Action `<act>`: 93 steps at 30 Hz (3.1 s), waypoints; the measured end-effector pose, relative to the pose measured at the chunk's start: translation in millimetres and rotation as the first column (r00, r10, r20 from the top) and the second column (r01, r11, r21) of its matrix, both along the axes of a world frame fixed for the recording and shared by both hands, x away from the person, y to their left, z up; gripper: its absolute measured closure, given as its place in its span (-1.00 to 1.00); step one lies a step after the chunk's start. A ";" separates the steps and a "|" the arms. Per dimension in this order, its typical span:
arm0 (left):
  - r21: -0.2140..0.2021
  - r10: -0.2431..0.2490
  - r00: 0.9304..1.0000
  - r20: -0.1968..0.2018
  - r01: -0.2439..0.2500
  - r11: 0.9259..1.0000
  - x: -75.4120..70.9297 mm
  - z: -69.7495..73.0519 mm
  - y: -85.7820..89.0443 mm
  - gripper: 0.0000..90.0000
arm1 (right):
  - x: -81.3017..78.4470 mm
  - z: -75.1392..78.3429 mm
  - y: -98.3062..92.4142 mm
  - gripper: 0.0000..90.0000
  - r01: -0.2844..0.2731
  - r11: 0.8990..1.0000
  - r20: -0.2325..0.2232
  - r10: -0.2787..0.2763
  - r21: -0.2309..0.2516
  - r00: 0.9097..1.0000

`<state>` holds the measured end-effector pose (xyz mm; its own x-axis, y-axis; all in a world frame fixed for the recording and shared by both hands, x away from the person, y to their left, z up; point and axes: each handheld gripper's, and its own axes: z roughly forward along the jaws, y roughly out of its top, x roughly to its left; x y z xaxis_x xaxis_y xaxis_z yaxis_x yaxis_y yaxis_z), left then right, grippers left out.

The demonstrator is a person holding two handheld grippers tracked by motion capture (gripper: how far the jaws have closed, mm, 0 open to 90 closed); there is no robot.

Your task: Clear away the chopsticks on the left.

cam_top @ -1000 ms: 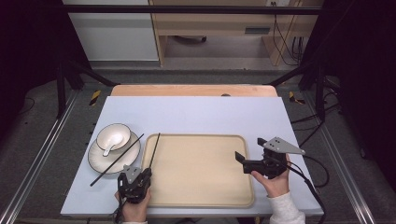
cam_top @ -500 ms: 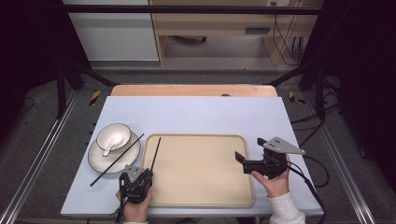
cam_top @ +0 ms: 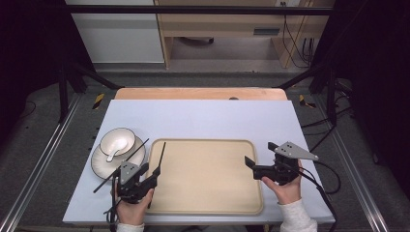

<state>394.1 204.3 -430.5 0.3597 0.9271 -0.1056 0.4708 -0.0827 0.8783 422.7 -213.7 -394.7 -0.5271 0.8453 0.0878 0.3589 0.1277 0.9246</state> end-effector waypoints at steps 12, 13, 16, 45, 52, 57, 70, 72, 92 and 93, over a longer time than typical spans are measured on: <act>0.075 -0.159 0.987 0.015 0.158 0.985 2.0 11.3 28.5 -0.21 | -1.3 2.6 -3.6 -0.94 0.006 1.000 0.005 -0.006 0.013 1.000; 0.069 -0.166 0.986 0.014 0.165 0.984 1.1 10.2 31.4 -0.26 | -1.1 2.9 -4.8 -0.94 0.006 1.000 0.012 -0.006 0.006 1.000; 0.078 -0.195 0.981 0.003 0.194 0.978 -0.9 6.6 38.9 -0.36 | -2.0 3.8 -6.4 -0.94 0.012 1.000 0.009 -0.012 0.011 1.000; 0.192 -0.098 0.990 -0.100 0.116 0.975 10.3 -14.9 109.2 -0.38 | 0.1 1.3 -3.7 -0.93 0.001 1.000 -0.006 -0.001 0.011 1.000; 0.228 -0.065 0.989 -0.132 0.095 0.969 25.1 -20.0 119.3 -0.17 | 0.9 0.2 -3.3 -0.93 0.000 1.000 -0.011 0.000 0.001 1.000; 0.248 -0.072 0.985 -0.156 0.110 0.962 33.5 -23.5 121.5 0.07 | 0.9 0.0 -2.7 -0.93 0.002 1.000 -0.011 -0.002 0.002 1.000; 0.277 -0.062 0.979 -0.196 0.116 0.954 37.7 -29.8 120.2 0.66 | 1.3 -1.2 -1.4 -0.93 0.002 1.000 -0.015 -0.002 -0.005 1.000; 0.275 -0.063 0.978 -0.198 0.117 0.954 37.5 -29.7 120.2 0.68 | 1.4 -1.4 -1.5 -0.93 0.001 1.000 -0.014 -0.001 -0.007 1.000; 0.258 -0.096 0.976 -0.197 0.146 0.955 31.6 -24.1 110.7 0.89 | 1.5 -1.5 -2.2 -0.93 0.003 1.000 -0.016 -0.003 -0.008 1.000; 0.254 -0.095 0.976 -0.195 0.144 0.956 30.8 -23.1 109.9 0.89 | 1.4 -1.4 -2.3 -0.93 0.004 1.000 -0.016 -0.005 -0.008 1.000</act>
<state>424.9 314.2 -453.5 0.4674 0.8816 0.0655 0.5902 -0.3663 0.7193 424.1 -216.0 -396.1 -0.5218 0.8484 0.0897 0.3746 0.1333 0.9176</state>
